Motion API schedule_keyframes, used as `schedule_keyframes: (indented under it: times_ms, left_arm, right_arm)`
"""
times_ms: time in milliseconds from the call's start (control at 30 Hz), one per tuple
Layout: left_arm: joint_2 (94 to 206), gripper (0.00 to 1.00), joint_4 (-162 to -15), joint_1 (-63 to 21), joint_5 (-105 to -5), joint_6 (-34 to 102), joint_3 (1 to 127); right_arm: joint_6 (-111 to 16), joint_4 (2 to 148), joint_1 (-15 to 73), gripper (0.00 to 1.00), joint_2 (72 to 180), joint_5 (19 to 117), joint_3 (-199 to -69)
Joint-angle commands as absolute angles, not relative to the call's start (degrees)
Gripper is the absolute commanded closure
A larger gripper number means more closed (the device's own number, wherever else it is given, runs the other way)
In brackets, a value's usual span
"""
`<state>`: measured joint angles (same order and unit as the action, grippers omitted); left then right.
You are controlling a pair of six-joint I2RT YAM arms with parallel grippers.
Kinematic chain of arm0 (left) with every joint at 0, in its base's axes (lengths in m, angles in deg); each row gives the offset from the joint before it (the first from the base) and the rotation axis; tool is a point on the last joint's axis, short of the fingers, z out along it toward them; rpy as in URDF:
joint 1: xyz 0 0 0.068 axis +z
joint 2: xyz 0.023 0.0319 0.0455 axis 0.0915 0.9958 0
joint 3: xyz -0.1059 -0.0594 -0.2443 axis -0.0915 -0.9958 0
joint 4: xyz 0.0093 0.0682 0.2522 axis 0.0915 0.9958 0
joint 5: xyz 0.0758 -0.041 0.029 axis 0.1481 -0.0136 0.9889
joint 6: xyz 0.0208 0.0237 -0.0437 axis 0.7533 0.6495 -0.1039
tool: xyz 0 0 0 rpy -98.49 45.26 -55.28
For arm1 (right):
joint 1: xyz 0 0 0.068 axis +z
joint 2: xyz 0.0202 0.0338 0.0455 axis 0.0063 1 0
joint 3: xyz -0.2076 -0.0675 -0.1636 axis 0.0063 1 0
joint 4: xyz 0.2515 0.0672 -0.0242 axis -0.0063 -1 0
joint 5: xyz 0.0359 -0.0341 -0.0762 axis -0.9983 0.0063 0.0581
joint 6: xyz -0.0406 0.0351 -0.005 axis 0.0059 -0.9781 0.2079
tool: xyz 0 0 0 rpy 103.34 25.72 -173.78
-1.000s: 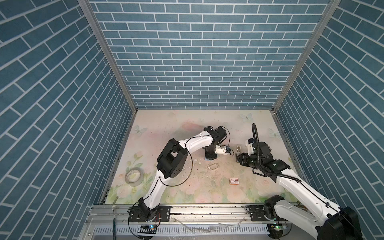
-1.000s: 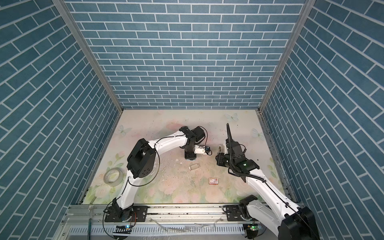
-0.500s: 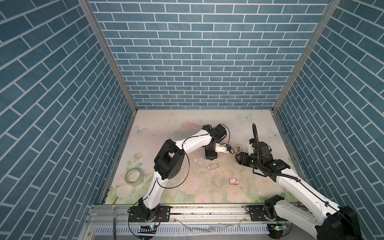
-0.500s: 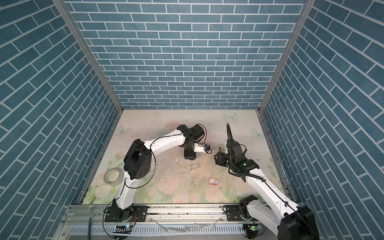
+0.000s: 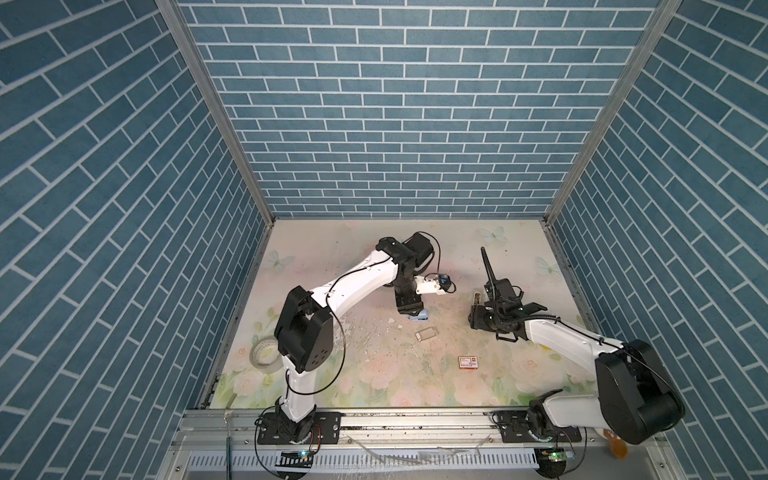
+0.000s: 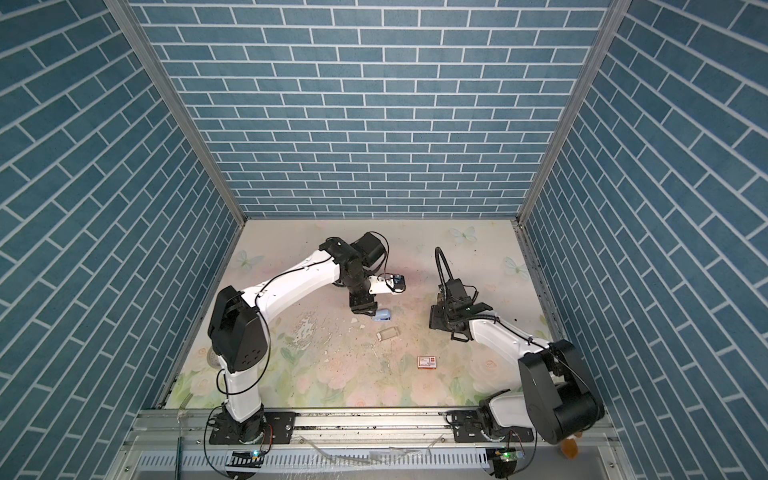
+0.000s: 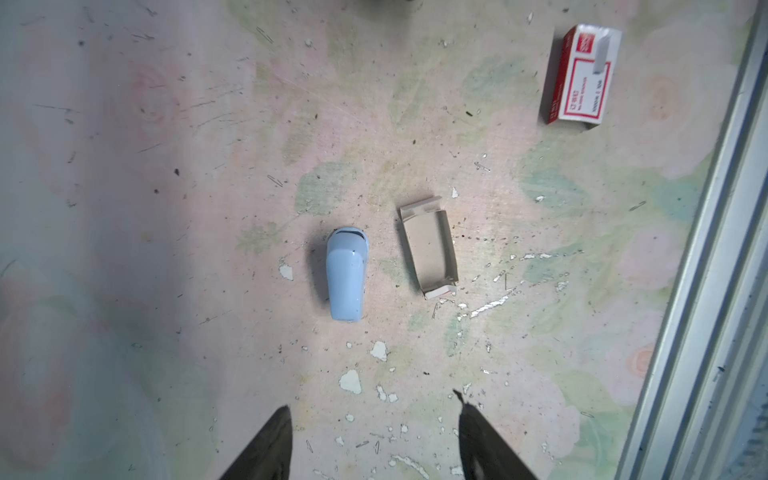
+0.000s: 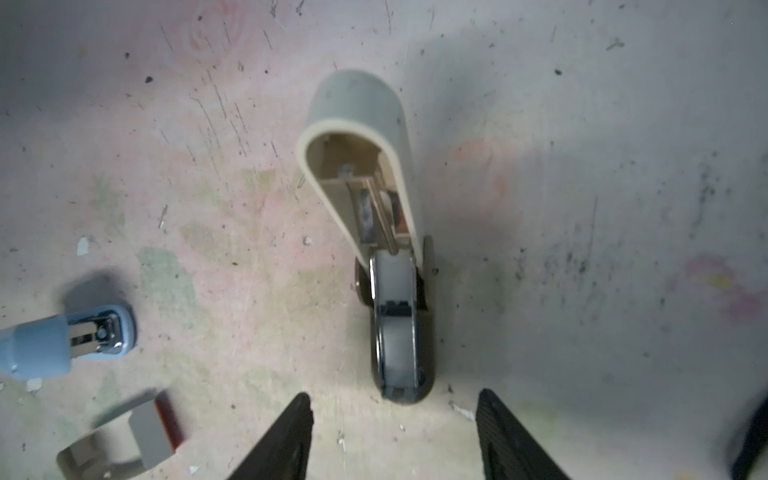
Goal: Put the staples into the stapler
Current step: 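Set down the light-blue stapler with the left gripper while the right grasps the beige stapler, then lift the open beige stapler with the right gripper toward the left gripper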
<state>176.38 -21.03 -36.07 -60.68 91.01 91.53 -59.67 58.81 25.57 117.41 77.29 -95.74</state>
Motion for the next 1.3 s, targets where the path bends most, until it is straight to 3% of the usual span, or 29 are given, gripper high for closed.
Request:
schedule_keyframes:
  times_ms: [0,267,400,600,1033,1267]
  left_arm:
    - [174.07,0.34,-20.27,-33.86,-65.38,90.03,89.37]
    - [172.86,0.34,-22.96,-30.84,-68.32,89.19,86.6]
    - [173.43,0.34,-23.67,-30.41,-68.76,88.46,86.33]
    - [173.02,0.34,-25.21,-30.19,-68.81,87.68,85.37]
    - [171.25,0.35,-27.5,-29.29,-68.96,86.43,82.49]
    - [171.01,0.35,-27.76,-29.19,-68.82,86.19,81.58]
  right_arm:
    - [-56.1,60.99,25.4,0.37,120.14,79.3,-98.22]
    - [-52.85,62.47,25.35,0.47,126.62,80.6,-100.46]
    - [-51.26,63.06,25.41,0.61,128.81,80.53,-101.19]
    - [-47.5,63.85,25.41,0.73,130.25,79.02,-102.29]
    - [-39.34,61.71,28.55,0.69,137.44,70.38,-110.99]
    - [-39.26,61.31,30.2,0.57,139.98,71.18,-112.83]
